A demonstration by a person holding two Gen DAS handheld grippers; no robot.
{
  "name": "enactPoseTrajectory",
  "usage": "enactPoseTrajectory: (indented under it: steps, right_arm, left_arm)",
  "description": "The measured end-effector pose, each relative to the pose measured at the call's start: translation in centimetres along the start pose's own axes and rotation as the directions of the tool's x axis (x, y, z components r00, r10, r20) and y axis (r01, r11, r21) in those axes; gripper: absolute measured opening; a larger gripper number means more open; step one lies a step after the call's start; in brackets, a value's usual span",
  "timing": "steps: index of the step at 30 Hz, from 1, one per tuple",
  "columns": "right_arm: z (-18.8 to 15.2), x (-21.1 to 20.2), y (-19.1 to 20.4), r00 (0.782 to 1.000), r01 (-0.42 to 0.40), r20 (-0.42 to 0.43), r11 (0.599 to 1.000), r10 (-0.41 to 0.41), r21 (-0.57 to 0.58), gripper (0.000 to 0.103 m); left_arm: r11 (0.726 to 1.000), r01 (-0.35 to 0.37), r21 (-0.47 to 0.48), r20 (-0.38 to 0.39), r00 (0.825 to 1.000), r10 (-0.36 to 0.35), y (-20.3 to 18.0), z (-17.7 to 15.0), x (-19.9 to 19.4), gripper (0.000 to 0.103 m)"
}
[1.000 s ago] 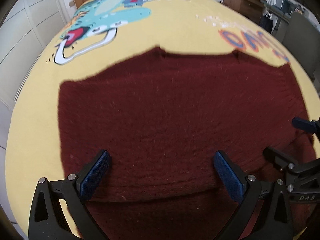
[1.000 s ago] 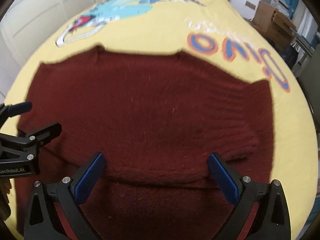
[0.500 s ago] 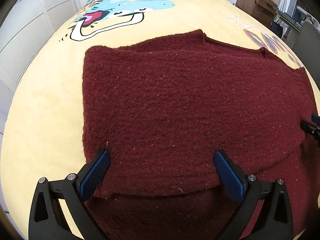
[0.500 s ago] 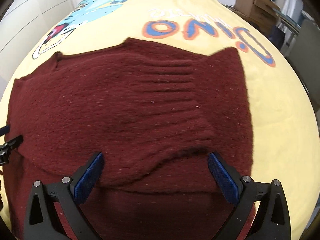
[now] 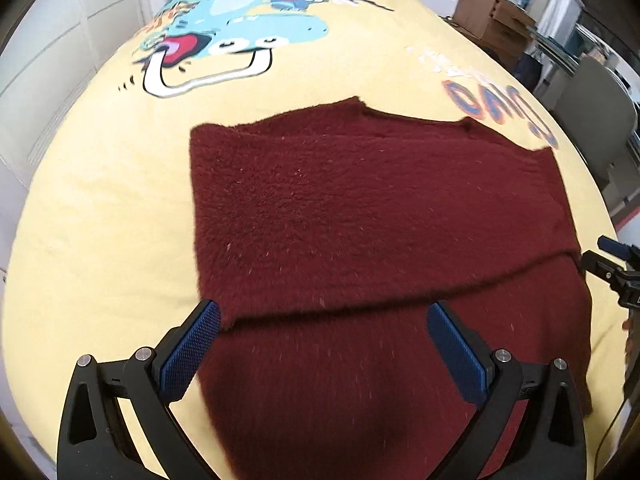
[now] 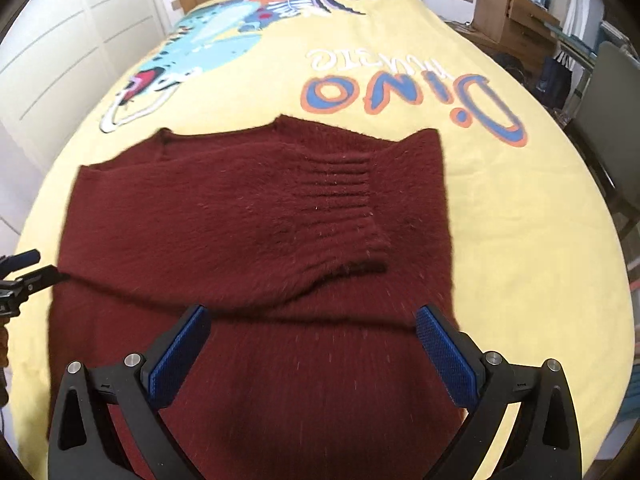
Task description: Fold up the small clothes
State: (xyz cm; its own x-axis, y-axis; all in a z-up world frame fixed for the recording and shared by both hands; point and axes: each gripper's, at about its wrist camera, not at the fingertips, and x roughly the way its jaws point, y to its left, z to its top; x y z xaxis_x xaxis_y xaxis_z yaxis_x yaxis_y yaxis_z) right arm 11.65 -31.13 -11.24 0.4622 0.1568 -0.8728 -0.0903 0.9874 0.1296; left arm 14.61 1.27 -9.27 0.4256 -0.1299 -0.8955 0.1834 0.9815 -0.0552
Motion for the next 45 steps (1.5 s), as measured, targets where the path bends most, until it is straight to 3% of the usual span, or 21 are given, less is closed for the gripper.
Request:
enactPoseTrajectory:
  steps: [7, 16, 27, 29, 30, 33, 34, 35, 37, 39, 40, 42, 44, 45]
  right_arm:
    - [-4.8, -3.6, -0.8, 0.998, 0.008, -0.065, 1.000, -0.008, -0.010, 0.102]
    - [-12.3, -4.0, -3.2, 0.986, 0.044, -0.163, 0.996, -0.030, 0.082, 0.102]
    - [-16.6, -1.4, -5.6, 0.958, 0.072, -0.286, 0.986, -0.026, 0.152, 0.103]
    - [-16.9, -0.7, -5.6, 0.951, 0.072, -0.308, 0.985, -0.022, 0.154, 0.103]
    - [-17.1, -0.4, -5.6, 0.946, 0.074, -0.323, 0.985, -0.021, 0.153, 0.103]
    - [-17.0, -0.3, -5.6, 0.936, 0.091, -0.351, 0.985, -0.033, 0.149, 0.102]
    - [-17.0, -0.3, -5.5, 0.933, 0.099, -0.358, 0.983, -0.038, 0.155, 0.101]
    - [-17.0, -0.3, -5.5, 0.930, 0.109, -0.365, 0.981, -0.044, 0.158, 0.096]
    - [-17.0, -0.2, -5.5, 0.923, 0.117, -0.381, 0.980, -0.048, 0.160, 0.081]
    - [-17.0, -0.2, -5.8, 0.921, 0.082, -0.389, 0.978, 0.000, 0.194, 0.055]
    - [-17.0, -0.1, -5.9, 0.919, 0.066, -0.395, 0.975, 0.023, 0.210, 0.050]
    - [-17.1, -0.2, -6.3, 0.917, 0.025, -0.393, 0.972, 0.072, 0.235, 0.028]
    - [-17.0, -0.6, -6.4, 0.920, -0.026, -0.370, 0.964, 0.127, 0.266, 0.016]
    - [-16.9, -0.9, -6.4, 0.923, -0.045, -0.357, 0.959, 0.147, 0.279, 0.016]
  left_arm:
    - [1.000, 0.007, 0.015, -0.060, 0.998, -0.006, 0.0, -4.9, -2.8, 0.102]
    - [0.998, -0.015, -0.061, -0.197, 0.980, 0.002, 1.5, -11.9, -2.1, 0.102]
    - [0.994, -0.014, -0.105, -0.341, 0.940, -0.023, 0.7, -15.6, 2.1, 0.102]
    - [0.993, -0.007, -0.115, -0.341, 0.939, -0.033, 0.6, -15.7, 2.3, 0.100]
    - [0.993, 0.006, -0.122, -0.337, 0.940, -0.047, 0.6, -15.7, 2.2, 0.093]
    - [0.989, 0.056, -0.139, -0.319, 0.943, -0.098, 0.5, -15.5, 1.8, 0.046]
    - [0.989, 0.056, -0.139, -0.324, 0.941, -0.099, 0.4, -15.5, 1.9, 0.041]
    - [0.989, 0.062, -0.138, -0.330, 0.938, -0.105, 0.3, -15.4, 2.0, 0.039]
    - [0.988, 0.085, -0.131, -0.335, 0.934, -0.125, 0.1, -15.0, 2.0, 0.024]
    - [0.988, 0.104, -0.114, -0.342, 0.930, -0.137, -0.3, -15.3, 1.9, 0.014]
    - [0.987, 0.122, -0.106, -0.347, 0.925, -0.152, -0.7, -15.3, 2.0, 0.010]
    - [0.989, 0.125, -0.086, -0.349, 0.925, -0.147, -1.4, -15.0, 1.9, 0.010]
    - [0.988, 0.135, -0.076, -0.348, 0.925, -0.153, -1.5, -15.0, 1.6, 0.009]
    - [0.986, 0.143, -0.085, -0.341, 0.925, -0.164, -1.7, -14.7, 1.4, 0.009]
